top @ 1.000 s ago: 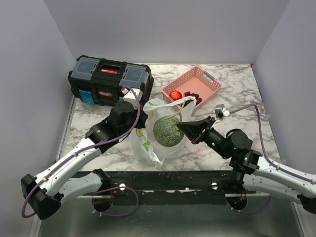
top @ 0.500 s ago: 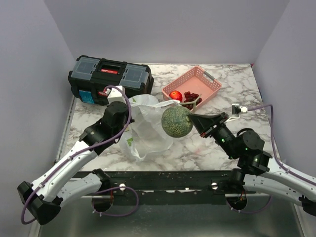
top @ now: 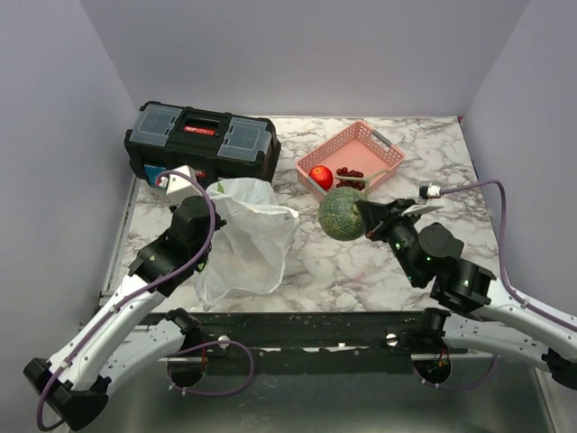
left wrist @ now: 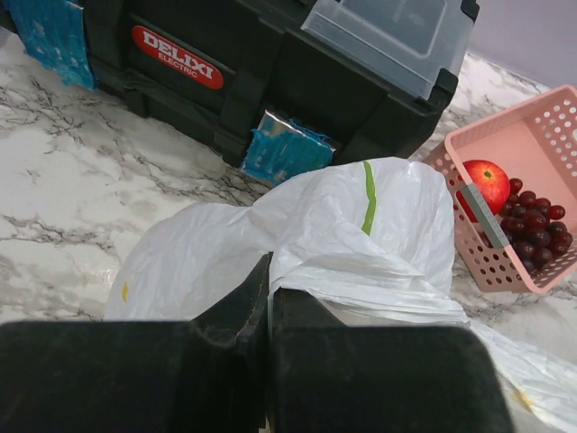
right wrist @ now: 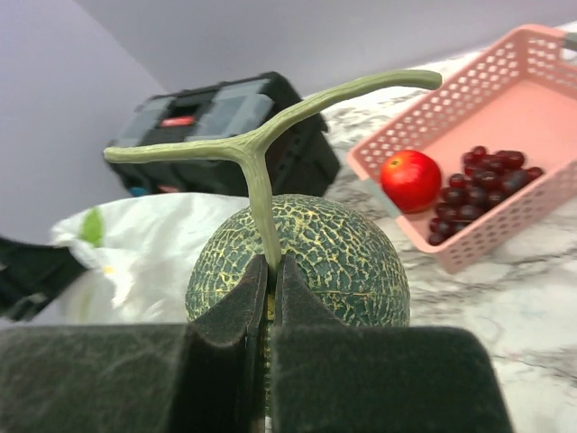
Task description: Take the fake fruits out of the plastic bag
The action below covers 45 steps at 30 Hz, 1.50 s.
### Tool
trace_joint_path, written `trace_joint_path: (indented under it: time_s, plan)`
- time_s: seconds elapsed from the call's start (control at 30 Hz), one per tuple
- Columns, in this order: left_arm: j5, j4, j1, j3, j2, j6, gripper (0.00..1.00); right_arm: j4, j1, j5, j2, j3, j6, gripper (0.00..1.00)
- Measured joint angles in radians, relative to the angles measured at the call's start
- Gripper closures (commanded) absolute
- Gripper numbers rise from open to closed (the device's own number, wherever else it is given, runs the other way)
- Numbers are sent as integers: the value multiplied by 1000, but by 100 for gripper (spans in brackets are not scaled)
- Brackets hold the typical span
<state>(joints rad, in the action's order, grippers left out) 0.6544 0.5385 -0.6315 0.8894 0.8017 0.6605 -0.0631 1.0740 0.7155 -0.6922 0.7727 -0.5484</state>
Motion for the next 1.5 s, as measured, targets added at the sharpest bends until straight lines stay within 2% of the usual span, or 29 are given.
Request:
trace_joint_path:
  time_s: [0.27, 0.33, 0.47, 0.57, 0.83, 1.03, 1.17, 1.33, 1.5]
  plan:
    - [-5, -74, 23, -92, -52, -4, 100, -64, -19, 107, -198, 52, 50, 99]
    - [-28, -84, 28, -92, -38, -3, 100, -77, -78, 89, -257, 81, 56, 99]
    - [-103, -100, 30, -92, -27, -5, 100, -103, -281, -15, -416, 201, 64, 99]
    - [-175, -117, 30, -93, -28, -9, 100, -103, -394, -74, -529, 298, 77, 99]
    - [-531, -261, 32, -166, -56, -50, 100, -87, -586, -194, -925, 638, 121, 99]
    - [-701, -298, 21, -168, -26, -34, 100, -99, -650, -203, -1202, 865, 177, 99]
    - [-763, -313, 8, -168, -10, -28, 100, -115, -658, -218, -1301, 926, 195, 99]
    - [-804, -316, 1, -163, 10, -28, 100, -126, -658, -320, -1353, 931, 191, 82]
    - [-846, -308, -1, -119, 80, -33, 100, -137, -658, -378, -1384, 963, 190, 56]
